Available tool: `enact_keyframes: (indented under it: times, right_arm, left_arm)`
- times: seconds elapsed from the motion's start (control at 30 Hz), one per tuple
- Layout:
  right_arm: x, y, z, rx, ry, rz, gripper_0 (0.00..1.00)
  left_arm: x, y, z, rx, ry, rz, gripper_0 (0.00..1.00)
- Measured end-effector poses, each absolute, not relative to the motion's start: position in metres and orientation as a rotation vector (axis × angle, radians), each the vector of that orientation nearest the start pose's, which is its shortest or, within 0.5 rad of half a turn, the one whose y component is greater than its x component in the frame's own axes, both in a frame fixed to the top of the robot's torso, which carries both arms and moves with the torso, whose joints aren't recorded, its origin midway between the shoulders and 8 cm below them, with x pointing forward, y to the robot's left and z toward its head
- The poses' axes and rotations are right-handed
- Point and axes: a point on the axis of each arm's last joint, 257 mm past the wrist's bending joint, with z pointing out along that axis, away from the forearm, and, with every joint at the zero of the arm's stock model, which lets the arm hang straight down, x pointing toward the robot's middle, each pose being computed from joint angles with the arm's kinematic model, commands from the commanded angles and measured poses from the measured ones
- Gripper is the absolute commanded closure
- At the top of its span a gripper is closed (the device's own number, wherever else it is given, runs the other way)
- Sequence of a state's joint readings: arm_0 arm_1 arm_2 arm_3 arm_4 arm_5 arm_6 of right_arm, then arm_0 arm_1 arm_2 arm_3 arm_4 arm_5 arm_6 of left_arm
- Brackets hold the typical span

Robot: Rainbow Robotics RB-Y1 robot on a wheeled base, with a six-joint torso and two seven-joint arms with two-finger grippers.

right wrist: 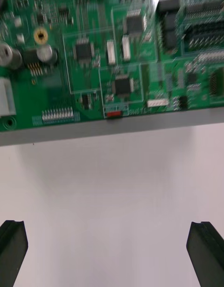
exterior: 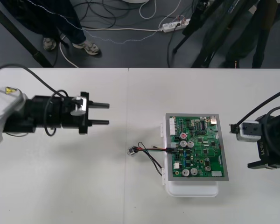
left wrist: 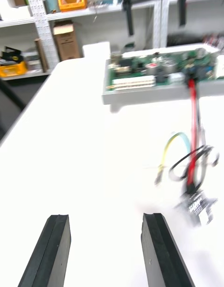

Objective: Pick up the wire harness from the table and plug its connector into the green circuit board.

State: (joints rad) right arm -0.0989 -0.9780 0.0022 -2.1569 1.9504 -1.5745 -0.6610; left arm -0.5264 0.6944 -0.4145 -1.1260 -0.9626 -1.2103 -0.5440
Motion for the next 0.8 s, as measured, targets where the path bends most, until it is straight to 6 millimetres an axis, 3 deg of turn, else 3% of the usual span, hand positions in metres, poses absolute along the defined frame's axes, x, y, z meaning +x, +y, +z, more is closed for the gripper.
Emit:
enact_keyframes:
  times: [0.1, 0.27, 0.5, 0.63, 0.8]
  right_arm:
    - [0.343, -0.263, -0.202, -1.808, 1.982, 0.102, 0.00]
    - [0.330, -0.236, -0.161, -1.753, 1.860, 0.291, 0.00]
    - [0.316, -0.215, -0.117, -1.681, 1.747, 0.476, 0.00]
    - [0.311, -0.208, -0.100, -1.640, 1.706, 0.566, 0.00]
    - [0.315, -0.193, -0.067, -1.539, 1.618, 0.688, 0.00]
  left_arm:
    - [0.459, 0.121, -0.175, 1.570, 1.014, -0.528, 0.56]
    - [0.449, 0.136, -0.132, 1.631, 1.019, -0.508, 0.55]
    - [0.424, 0.146, -0.094, 1.586, 1.261, -0.667, 0.55]
    - [0.408, 0.147, -0.076, 1.631, 1.241, -0.664, 0.55]
    - [0.387, 0.142, -0.055, 1.707, 1.174, -0.624, 0.34]
